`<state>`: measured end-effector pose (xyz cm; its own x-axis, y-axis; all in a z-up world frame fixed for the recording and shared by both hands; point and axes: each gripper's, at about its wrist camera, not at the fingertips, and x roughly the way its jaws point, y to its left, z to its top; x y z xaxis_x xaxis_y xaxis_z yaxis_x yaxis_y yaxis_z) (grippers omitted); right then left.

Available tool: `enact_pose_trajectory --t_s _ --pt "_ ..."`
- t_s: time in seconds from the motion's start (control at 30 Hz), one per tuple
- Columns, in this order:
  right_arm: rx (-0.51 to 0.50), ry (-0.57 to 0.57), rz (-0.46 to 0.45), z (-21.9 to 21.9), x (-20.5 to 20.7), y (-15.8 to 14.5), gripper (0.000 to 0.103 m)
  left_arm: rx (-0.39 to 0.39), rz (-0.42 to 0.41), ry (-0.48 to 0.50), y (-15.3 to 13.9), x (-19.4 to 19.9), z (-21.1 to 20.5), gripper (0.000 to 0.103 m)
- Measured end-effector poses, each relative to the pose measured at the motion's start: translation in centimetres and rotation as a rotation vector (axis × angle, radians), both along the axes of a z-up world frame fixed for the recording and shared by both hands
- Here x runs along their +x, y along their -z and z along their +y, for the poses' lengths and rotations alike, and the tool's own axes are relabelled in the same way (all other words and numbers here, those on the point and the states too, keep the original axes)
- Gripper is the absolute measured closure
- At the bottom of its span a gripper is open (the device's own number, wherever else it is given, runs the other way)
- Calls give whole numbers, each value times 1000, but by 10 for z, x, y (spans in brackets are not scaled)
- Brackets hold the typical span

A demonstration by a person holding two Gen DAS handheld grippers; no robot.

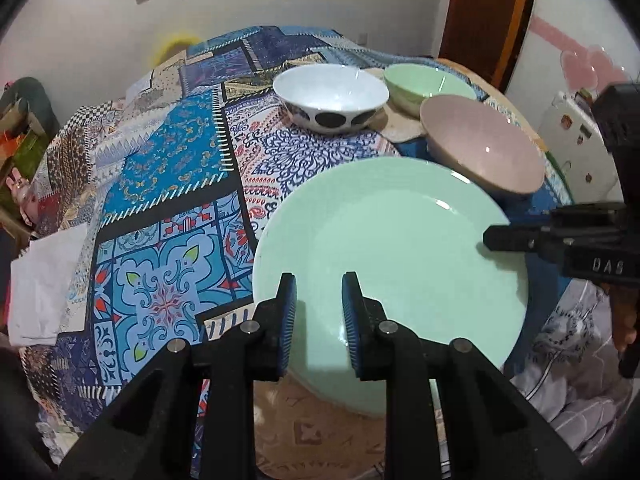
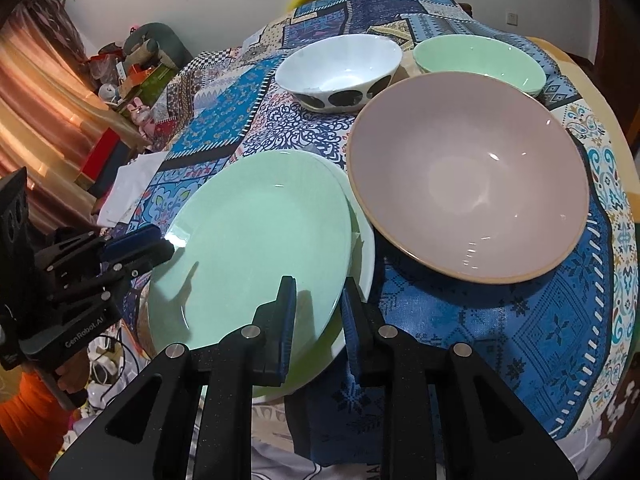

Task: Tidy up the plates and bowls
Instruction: 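Lower the mint green plate onto the white plate and open both grippers, then move both grippers to the rim of the large pink bowl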

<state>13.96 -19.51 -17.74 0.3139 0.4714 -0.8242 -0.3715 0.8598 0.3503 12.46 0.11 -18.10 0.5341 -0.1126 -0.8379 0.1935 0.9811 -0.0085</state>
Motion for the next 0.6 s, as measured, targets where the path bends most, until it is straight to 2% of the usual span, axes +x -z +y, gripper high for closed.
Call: enact_pose_trajectory --t_s 0.1,0.17,0.27,0.37,0.43,0.53,0.6 --pt "4 7 -1 -2 0 -1 81 -19 -5 -14 -3 0 1 77" --pt "-10 13 -22 -4 -2 -4 78 -29 -25 -23 -6 -2 2 61" --pt "-23 6 -57 -5 -8 -10 78 -53 -83 -42 -16 -8 5 49" --pt "-29 -1 -83 -6 -12 -16 77 -37 -138 -75 -28 -11 6 40" --pt "-26 7 -105 -9 -14 -21 77 -45 -158 -76 -36 -10 5 39" --pt "-11 23 -134 -16 -16 -29 76 -96 -152 -52 -45 -7 4 39" --pt "-3 50 -161 -26 -17 -36 73 -95 -155 -48 -51 -5 0 39"
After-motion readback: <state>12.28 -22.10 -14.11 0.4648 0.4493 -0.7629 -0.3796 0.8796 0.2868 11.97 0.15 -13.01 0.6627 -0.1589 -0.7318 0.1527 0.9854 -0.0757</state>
